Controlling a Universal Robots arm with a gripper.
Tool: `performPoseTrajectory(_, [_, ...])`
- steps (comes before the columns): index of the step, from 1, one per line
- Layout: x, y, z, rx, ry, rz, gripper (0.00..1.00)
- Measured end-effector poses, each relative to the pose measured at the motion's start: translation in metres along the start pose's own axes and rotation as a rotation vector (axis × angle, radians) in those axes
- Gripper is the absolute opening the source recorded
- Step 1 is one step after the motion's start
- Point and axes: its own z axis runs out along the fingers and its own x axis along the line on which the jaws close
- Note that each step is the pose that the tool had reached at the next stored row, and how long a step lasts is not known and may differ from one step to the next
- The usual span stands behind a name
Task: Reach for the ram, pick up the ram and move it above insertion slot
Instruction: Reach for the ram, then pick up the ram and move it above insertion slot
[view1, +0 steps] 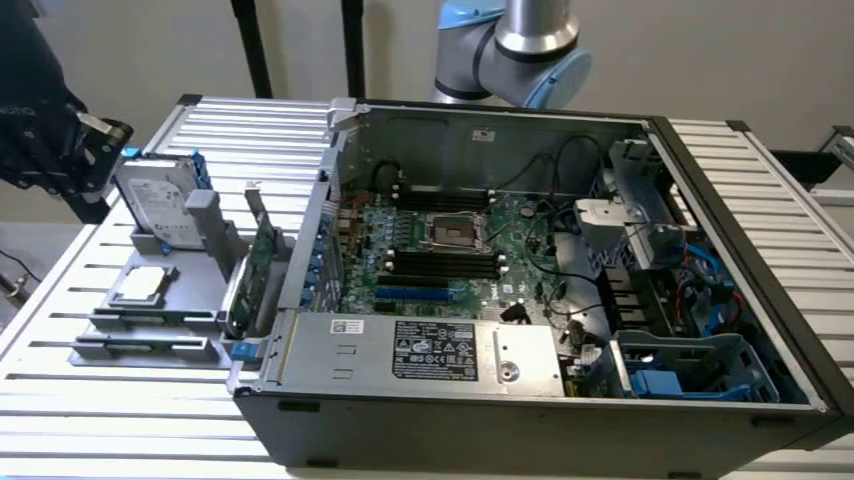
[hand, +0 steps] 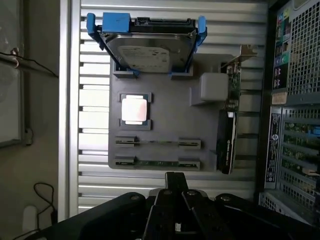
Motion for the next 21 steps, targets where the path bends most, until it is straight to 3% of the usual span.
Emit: performPoseTrajectory(21, [0.0004, -0.0004, 0.0086, -0.0002, 0.0155, -0.324, 0.11])
